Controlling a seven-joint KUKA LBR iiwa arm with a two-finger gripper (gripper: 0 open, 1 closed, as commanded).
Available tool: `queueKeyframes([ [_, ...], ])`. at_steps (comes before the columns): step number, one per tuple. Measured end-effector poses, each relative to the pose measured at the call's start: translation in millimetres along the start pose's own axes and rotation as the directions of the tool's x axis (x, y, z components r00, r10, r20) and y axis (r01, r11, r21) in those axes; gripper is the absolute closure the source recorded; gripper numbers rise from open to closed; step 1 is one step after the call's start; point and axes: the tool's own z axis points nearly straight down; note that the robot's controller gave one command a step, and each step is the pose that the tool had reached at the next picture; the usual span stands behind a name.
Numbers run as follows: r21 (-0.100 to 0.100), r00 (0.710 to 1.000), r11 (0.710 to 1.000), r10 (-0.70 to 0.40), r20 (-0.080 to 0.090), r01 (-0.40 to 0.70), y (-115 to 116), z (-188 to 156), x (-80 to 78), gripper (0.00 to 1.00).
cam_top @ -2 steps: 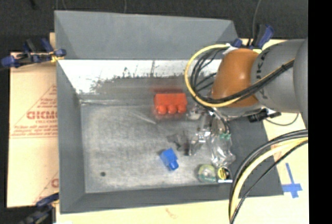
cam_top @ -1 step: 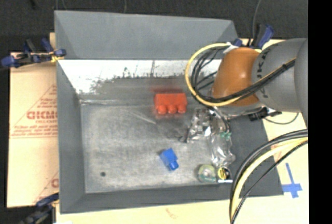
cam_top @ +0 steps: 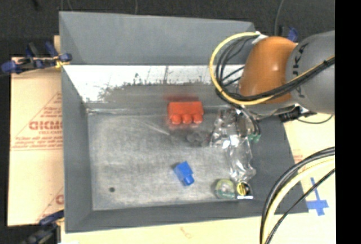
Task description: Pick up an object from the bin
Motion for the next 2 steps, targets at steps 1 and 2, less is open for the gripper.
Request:
queueKeyframes([
  [1, 0.000, 1.000, 1.000, -0.001, -0.003, 0.001, -1.5, -2.2, -1.5, 1.00],
  [2, 0.000, 1.000, 1.000, -0.001, -0.002, 0.001, -3.0, -19.5, -3.2, 1.00],
])
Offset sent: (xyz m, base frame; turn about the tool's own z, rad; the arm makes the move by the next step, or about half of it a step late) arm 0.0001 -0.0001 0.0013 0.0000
